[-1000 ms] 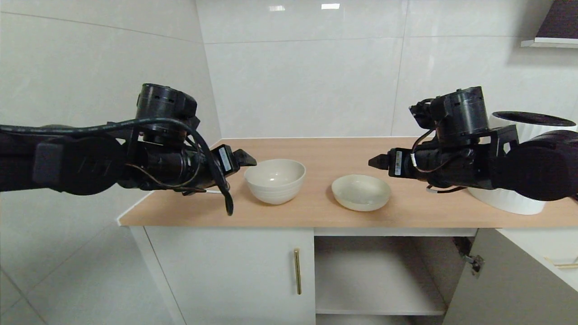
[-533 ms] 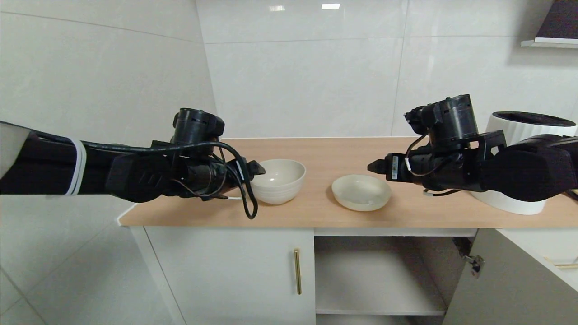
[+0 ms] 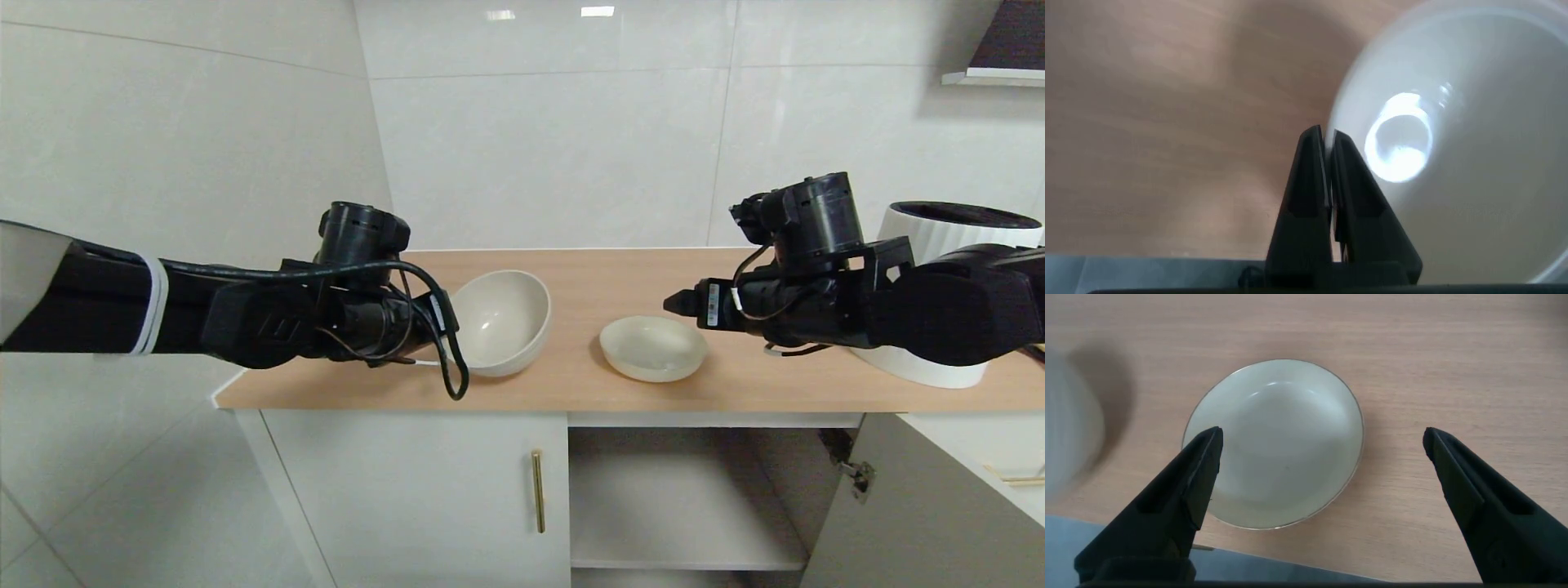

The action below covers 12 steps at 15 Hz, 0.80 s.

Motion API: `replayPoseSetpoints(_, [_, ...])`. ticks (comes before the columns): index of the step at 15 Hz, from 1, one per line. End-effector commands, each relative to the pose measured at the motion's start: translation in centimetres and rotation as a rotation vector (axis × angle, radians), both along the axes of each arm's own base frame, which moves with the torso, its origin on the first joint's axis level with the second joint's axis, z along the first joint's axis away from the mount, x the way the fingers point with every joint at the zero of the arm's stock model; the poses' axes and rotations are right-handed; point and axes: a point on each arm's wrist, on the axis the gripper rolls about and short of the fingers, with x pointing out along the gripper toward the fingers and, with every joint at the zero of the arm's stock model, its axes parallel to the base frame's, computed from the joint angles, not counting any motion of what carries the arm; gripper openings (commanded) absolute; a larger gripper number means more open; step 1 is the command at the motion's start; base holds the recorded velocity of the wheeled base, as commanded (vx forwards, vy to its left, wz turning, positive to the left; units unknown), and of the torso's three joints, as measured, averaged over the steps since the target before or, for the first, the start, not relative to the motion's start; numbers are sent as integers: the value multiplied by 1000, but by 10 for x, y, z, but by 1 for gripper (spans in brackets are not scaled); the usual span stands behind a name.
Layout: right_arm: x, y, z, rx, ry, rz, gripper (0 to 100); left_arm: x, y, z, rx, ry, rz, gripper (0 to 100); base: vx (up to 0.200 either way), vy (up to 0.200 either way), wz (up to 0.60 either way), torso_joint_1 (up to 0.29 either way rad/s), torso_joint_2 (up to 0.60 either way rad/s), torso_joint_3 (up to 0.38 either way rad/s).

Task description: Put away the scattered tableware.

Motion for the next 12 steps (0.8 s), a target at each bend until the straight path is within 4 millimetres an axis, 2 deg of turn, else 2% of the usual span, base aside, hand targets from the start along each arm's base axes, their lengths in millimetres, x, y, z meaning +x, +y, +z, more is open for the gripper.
replayPoseSetpoints(1, [-1, -1, 3, 4, -8, -2, 100, -11, 4, 16, -14, -36, -1, 0, 0, 0, 0, 0, 0, 0])
replayPoseSetpoints(5, [1, -1, -3, -14, 27, -2, 100, -33, 11, 33, -38, -64, -39, 0, 0, 0, 0, 0, 0, 0])
replayPoseSetpoints(9, [23, -5, -21, -75, 173, -88, 100, -48, 14, 40, -91, -62, -118, 0, 0, 0, 0, 0, 0, 0])
replayPoseSetpoints(12, [33, -2, -35, -119, 195, -137, 100, -51, 15, 42, -93, -68, -129, 0, 0, 0, 0, 0, 0, 0])
